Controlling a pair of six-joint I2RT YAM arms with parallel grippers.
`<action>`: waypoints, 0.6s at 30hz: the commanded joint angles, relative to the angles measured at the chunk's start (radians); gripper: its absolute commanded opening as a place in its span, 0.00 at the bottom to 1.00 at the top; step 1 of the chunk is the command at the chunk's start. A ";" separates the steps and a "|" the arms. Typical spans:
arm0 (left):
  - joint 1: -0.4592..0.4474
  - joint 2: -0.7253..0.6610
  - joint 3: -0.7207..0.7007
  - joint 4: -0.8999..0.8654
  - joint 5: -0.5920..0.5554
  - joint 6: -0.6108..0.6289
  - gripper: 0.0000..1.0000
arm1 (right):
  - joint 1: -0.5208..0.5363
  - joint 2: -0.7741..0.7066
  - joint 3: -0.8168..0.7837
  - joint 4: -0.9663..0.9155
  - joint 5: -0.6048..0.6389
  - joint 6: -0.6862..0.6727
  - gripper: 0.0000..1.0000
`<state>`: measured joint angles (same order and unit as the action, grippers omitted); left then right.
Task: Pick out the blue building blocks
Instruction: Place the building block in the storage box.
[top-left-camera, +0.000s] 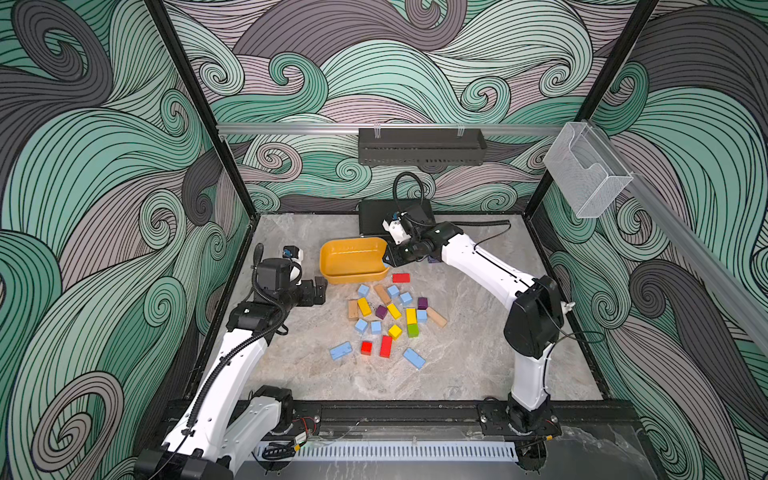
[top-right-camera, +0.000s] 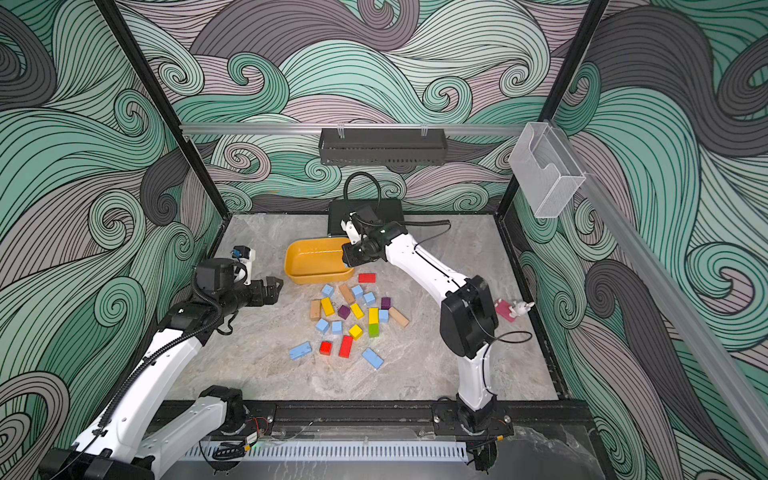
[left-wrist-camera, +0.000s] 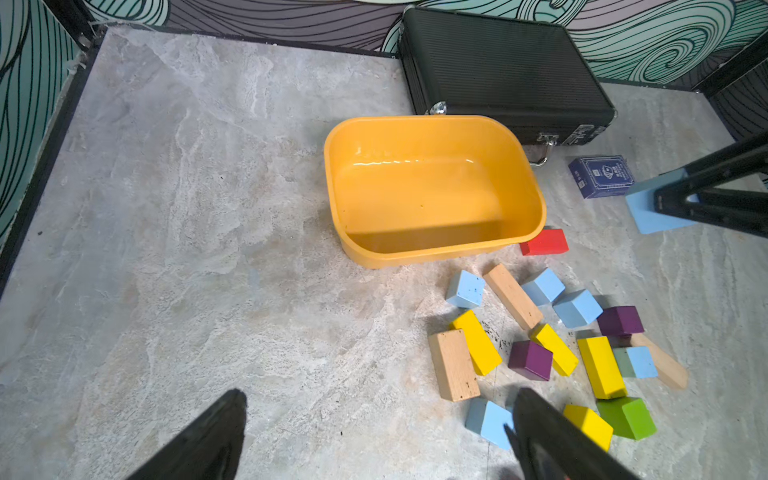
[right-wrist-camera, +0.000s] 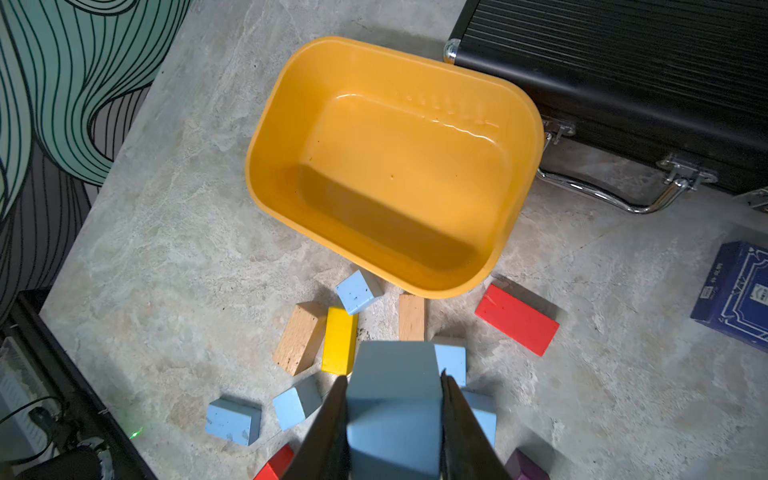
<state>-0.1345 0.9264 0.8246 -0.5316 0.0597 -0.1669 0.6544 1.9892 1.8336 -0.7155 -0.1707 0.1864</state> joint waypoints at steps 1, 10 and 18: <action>0.016 0.014 0.002 0.035 0.015 -0.014 0.99 | 0.011 0.048 0.067 -0.041 0.058 -0.015 0.00; 0.027 0.064 -0.006 0.059 0.048 -0.022 0.99 | 0.021 0.195 0.206 -0.058 0.117 -0.021 0.00; 0.030 0.082 -0.019 0.071 0.044 -0.011 0.98 | 0.028 0.296 0.290 -0.060 0.156 -0.024 0.00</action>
<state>-0.1131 1.0016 0.8074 -0.4770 0.0978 -0.1741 0.6731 2.2608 2.0884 -0.7612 -0.0490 0.1715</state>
